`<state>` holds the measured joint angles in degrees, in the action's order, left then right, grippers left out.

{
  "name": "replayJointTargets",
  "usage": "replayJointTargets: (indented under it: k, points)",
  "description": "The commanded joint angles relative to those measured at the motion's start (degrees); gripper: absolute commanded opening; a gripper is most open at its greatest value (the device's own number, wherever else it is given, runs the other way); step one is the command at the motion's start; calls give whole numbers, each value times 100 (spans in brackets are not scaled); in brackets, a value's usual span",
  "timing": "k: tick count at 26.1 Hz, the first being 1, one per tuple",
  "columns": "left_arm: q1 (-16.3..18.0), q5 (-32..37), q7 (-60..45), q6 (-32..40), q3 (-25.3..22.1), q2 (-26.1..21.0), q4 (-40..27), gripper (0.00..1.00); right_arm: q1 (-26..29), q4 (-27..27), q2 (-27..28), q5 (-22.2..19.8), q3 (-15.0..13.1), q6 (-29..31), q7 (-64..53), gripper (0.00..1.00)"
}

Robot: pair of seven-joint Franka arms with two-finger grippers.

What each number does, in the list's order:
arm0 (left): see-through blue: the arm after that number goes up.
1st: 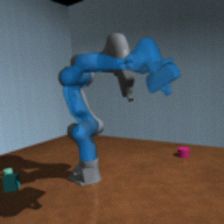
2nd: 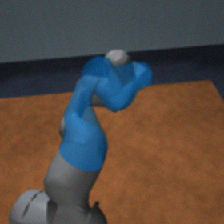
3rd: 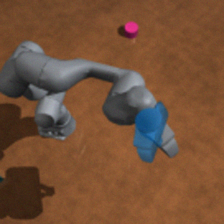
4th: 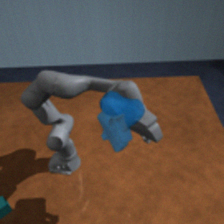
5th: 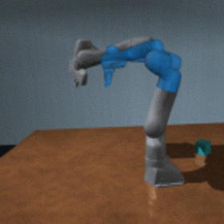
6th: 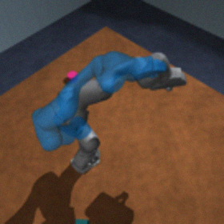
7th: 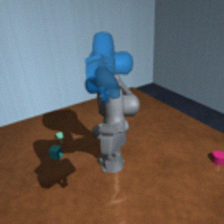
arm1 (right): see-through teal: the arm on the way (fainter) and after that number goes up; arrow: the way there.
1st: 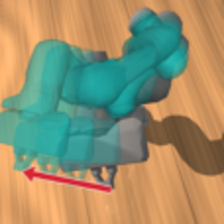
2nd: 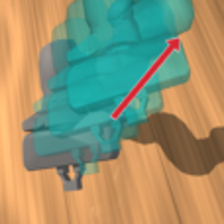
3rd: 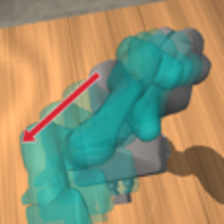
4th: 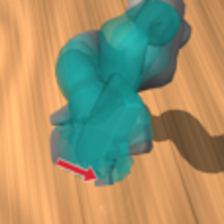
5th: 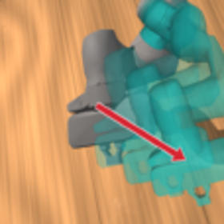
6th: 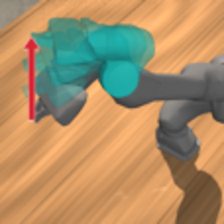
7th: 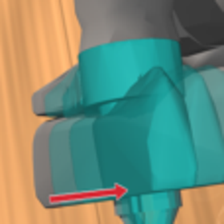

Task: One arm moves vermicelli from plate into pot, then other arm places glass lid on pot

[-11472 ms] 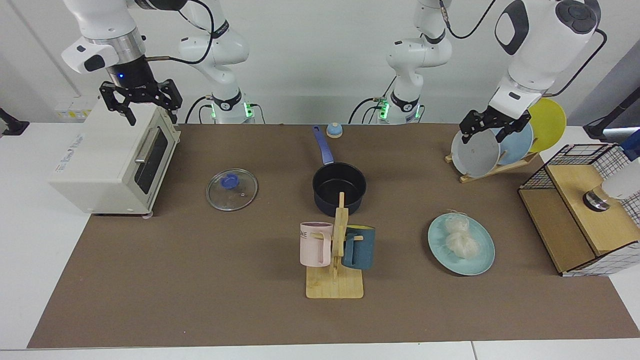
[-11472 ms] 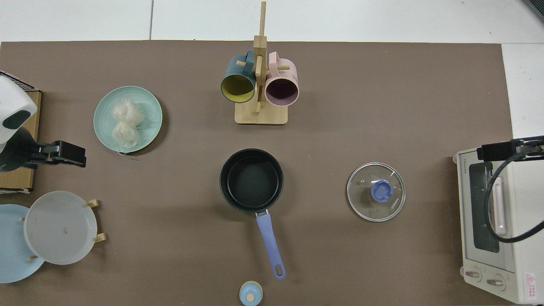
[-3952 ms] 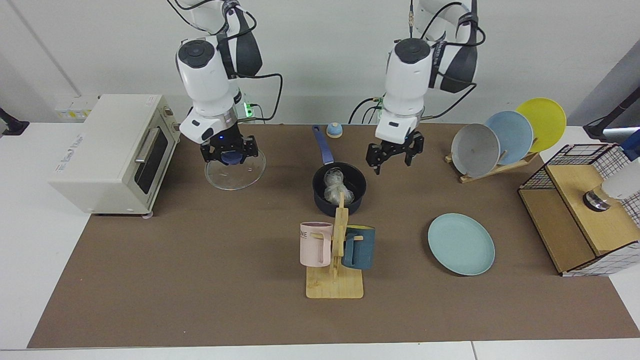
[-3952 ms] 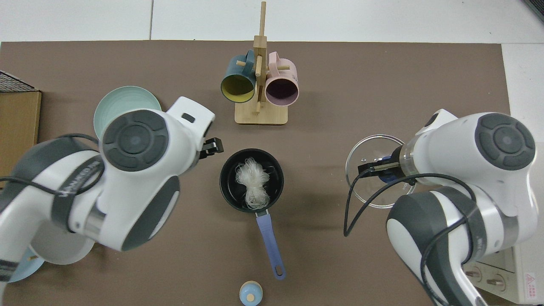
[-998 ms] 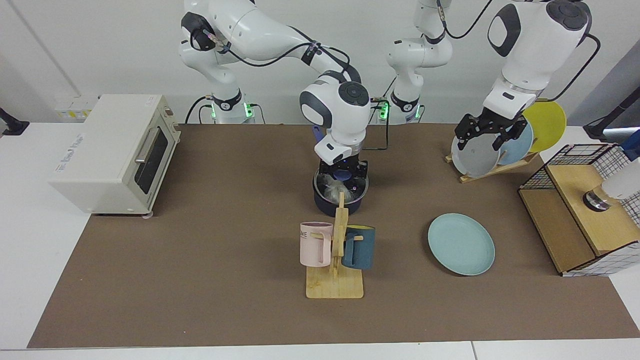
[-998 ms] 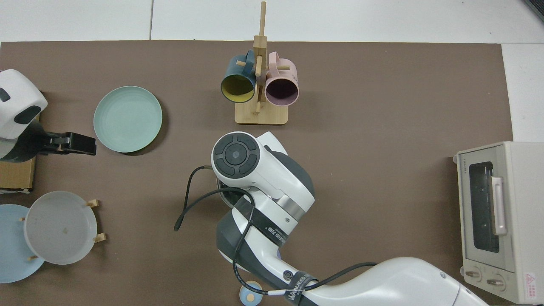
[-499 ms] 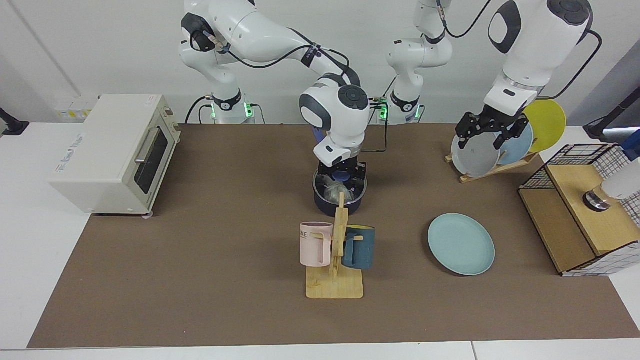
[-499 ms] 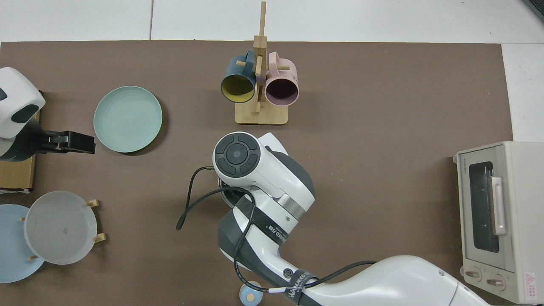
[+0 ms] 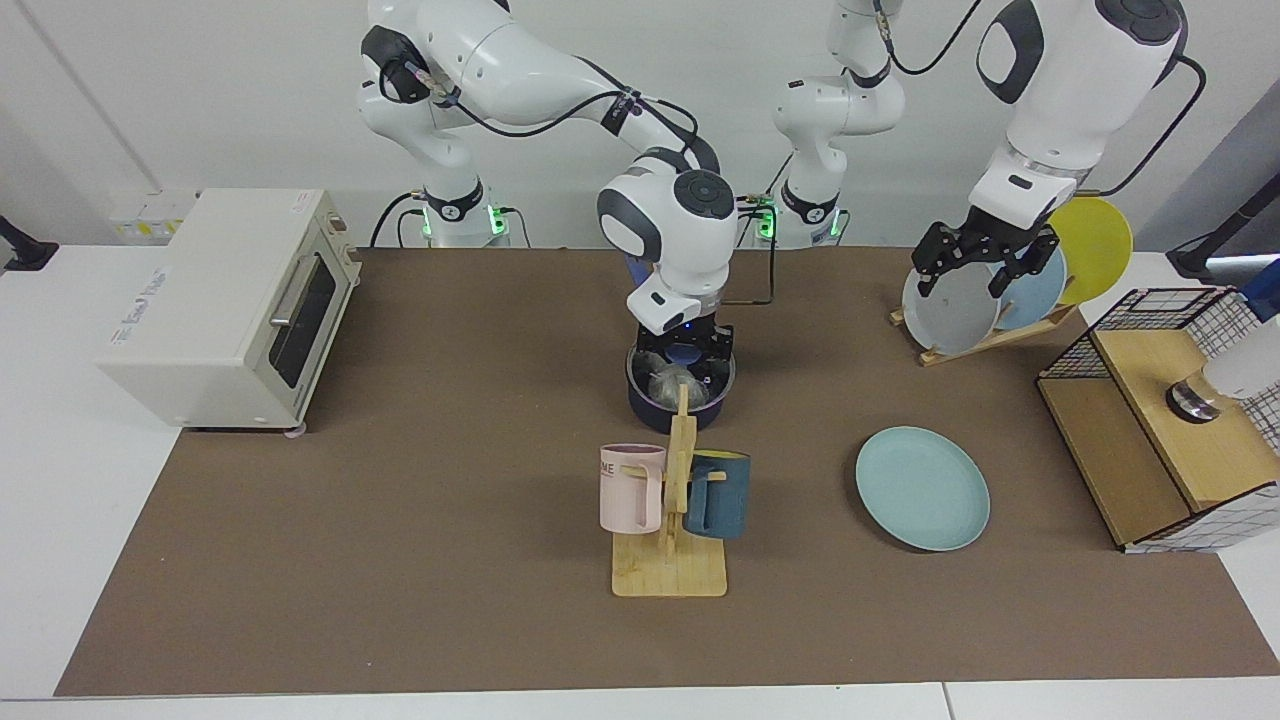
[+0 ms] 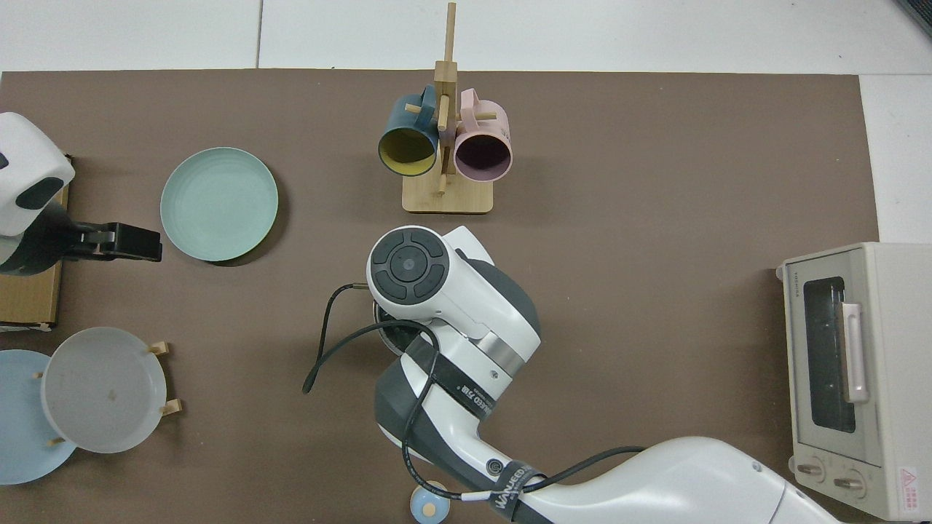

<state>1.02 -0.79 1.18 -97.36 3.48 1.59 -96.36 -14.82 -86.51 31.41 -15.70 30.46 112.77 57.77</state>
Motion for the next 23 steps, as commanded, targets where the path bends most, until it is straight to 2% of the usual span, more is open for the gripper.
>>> replayJointTargets:
  k: [1,23]
  points:
    - [21,114,32,24,38,52,21,100,102,-287,-21,-135,92,395,217,0]
    - [21,114,23,24,38,52,47,100,146,-445,-30,-144,74,632,200,2]
